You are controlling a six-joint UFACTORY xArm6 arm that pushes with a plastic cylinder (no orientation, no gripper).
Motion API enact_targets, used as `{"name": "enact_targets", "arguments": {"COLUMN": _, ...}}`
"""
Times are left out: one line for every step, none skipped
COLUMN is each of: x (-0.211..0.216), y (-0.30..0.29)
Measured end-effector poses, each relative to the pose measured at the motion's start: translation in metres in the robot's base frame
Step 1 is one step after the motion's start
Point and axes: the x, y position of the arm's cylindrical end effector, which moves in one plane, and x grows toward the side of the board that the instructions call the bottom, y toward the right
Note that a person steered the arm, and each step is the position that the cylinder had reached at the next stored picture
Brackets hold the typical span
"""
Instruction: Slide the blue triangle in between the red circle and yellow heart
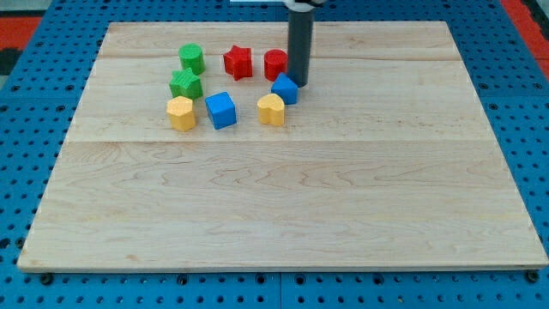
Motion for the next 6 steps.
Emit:
{"name": "enact_targets", "arguments": {"x": 0.0, "y": -0.011}}
{"name": "enact_targets", "arguments": {"x": 0.011, "y": 0.023}}
{"name": "enact_targets", "arguments": {"x": 0.047, "y": 0.023}}
{"name": "enact_targets", "arguments": {"x": 0.055, "y": 0.017}}
{"name": "enact_targets", "arguments": {"x": 0.046, "y": 0.012}}
{"name": "enact_targets", "arguments": {"x": 0.041, "y": 0.006}}
